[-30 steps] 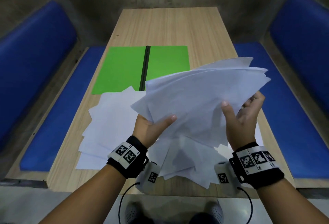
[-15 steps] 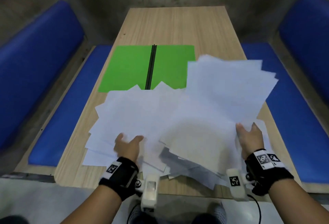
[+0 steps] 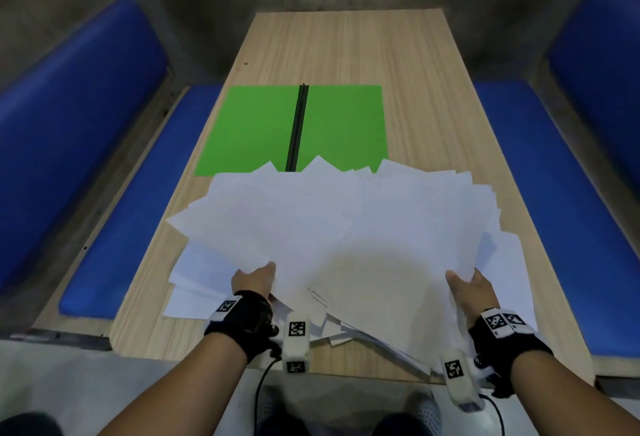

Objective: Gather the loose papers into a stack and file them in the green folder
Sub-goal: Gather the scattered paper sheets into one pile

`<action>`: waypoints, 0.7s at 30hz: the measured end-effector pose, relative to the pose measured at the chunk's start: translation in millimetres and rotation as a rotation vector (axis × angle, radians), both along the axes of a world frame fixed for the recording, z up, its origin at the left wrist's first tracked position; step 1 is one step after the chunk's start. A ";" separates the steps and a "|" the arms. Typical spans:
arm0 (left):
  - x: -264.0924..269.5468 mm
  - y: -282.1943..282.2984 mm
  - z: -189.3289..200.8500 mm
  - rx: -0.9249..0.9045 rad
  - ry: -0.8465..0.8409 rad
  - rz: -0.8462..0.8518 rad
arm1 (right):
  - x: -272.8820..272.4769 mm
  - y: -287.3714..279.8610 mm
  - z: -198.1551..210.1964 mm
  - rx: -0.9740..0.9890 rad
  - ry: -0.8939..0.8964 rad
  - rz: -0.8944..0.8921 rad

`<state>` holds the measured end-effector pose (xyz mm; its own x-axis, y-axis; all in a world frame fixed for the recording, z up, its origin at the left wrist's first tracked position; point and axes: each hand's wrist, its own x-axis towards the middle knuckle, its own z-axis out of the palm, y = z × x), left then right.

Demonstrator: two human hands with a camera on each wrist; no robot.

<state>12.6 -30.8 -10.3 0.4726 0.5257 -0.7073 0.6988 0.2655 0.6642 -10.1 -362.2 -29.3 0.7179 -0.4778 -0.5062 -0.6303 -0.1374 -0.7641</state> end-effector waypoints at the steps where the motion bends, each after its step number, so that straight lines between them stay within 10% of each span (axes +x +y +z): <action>1: 1.9 1.9 3.9 0.147 -0.010 -0.093 | -0.1 -1.1 -0.6 0.013 0.007 -0.006; 9: 7.1 8.5 11.6 0.392 -0.073 -0.548 | 2.5 -8.4 -7.7 0.119 0.041 -0.047; 21: 10.9 -24.6 17.3 0.162 -0.061 -0.485 | 1.9 -4.0 -8.2 0.038 0.010 -0.025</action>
<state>23.6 -55.4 7.0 0.7272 0.3365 -0.5983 0.6747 -0.1895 0.7134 -8.2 -366.2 -37.5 0.7006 -0.4759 -0.5317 -0.6410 -0.0924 -0.7620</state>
